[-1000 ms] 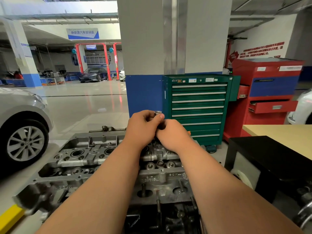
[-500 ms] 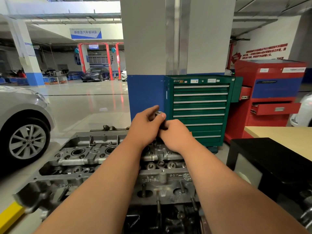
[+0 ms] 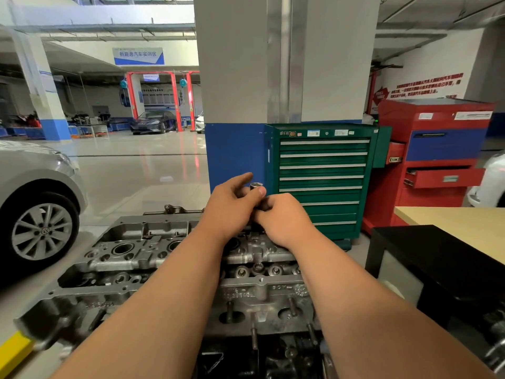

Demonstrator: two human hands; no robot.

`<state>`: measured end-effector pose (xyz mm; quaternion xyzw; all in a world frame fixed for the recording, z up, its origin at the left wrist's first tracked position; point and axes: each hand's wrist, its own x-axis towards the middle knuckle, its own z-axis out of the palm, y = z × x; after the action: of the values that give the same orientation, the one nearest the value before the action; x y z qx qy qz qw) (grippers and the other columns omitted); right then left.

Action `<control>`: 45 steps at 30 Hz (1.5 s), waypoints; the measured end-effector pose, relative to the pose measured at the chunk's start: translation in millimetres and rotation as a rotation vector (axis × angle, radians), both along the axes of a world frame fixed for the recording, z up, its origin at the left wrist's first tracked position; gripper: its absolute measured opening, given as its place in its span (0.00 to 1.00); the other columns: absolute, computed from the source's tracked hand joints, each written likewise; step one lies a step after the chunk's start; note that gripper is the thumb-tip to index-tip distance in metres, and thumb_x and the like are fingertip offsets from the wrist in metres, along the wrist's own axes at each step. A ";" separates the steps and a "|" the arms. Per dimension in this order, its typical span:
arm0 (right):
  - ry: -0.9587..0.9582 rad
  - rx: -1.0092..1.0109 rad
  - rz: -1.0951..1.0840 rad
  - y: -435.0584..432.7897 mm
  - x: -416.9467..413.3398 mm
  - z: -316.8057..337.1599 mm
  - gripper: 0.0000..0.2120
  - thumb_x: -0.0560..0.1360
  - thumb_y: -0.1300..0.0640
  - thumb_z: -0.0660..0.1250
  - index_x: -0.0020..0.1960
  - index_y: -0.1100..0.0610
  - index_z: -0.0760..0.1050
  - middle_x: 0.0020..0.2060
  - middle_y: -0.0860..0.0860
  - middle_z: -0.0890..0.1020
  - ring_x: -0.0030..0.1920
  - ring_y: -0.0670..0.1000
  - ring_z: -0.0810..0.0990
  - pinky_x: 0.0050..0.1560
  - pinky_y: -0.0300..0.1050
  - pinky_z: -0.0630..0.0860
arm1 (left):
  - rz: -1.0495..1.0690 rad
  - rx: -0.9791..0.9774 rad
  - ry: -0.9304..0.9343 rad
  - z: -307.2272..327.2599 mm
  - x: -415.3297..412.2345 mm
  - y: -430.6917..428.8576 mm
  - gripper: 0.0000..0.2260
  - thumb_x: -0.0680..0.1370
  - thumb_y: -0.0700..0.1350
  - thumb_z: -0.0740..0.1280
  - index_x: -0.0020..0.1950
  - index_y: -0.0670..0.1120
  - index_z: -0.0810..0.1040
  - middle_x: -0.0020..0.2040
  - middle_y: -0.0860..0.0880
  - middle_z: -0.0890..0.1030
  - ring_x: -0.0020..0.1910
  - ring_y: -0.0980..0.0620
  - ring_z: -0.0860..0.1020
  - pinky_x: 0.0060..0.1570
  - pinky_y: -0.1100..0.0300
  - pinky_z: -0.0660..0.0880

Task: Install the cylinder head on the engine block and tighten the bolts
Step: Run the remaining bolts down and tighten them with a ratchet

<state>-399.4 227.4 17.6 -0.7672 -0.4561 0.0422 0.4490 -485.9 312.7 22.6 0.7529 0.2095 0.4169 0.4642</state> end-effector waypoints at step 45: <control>-0.149 -0.127 -0.102 3.2 -8.5 1.9 0.07 0.73 0.58 0.62 0.36 0.55 0.73 0.30 0.51 0.76 0.31 0.52 0.73 0.27 0.41 0.63 | 0.119 0.082 0.029 0.7 3.1 -7.1 0.11 0.72 0.52 0.73 0.42 0.46 0.78 0.41 0.49 0.83 0.44 0.48 0.81 0.50 0.49 0.78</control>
<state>-407.9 230.6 19.4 -0.8173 -0.4450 -0.0090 0.3659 -482.8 305.7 23.3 0.7636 0.2434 0.4410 0.4041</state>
